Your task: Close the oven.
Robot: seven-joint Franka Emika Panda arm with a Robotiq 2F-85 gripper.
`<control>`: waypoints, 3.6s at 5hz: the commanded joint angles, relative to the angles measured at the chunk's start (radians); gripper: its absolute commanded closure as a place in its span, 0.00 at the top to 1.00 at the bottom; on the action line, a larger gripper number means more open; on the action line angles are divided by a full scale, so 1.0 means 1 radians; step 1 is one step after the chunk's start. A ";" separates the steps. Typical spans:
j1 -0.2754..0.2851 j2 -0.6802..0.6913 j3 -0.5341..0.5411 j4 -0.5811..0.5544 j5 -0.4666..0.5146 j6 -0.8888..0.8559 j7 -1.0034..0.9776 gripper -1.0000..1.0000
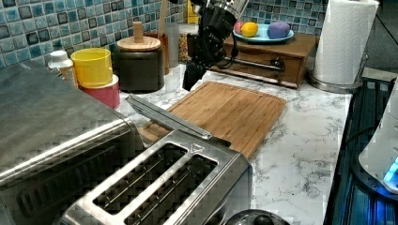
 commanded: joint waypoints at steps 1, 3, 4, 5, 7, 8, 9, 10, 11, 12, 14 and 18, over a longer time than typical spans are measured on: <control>0.032 0.140 0.032 0.050 0.272 0.136 -0.314 0.00; 0.019 0.153 0.038 0.087 0.368 0.002 -0.462 0.00; 0.012 0.146 0.048 0.089 0.358 -0.039 -0.495 0.00; 0.014 0.143 0.064 0.082 0.400 -0.018 -0.536 0.00; 0.021 0.296 0.108 0.188 0.436 0.006 -0.534 0.00; 0.020 0.291 0.114 0.195 0.490 -0.001 -0.551 0.00; 0.022 0.274 0.110 0.212 0.492 -0.041 -0.533 0.00; 0.053 0.249 0.119 0.203 0.526 -0.005 -0.539 0.00; 0.048 0.203 0.138 0.199 0.499 -0.037 -0.499 0.00; 0.081 0.121 0.166 0.189 0.505 0.017 -0.457 0.00; 0.123 0.048 0.216 0.236 0.335 0.094 -0.227 0.00; 0.124 0.139 0.289 0.503 -0.713 0.026 0.841 0.00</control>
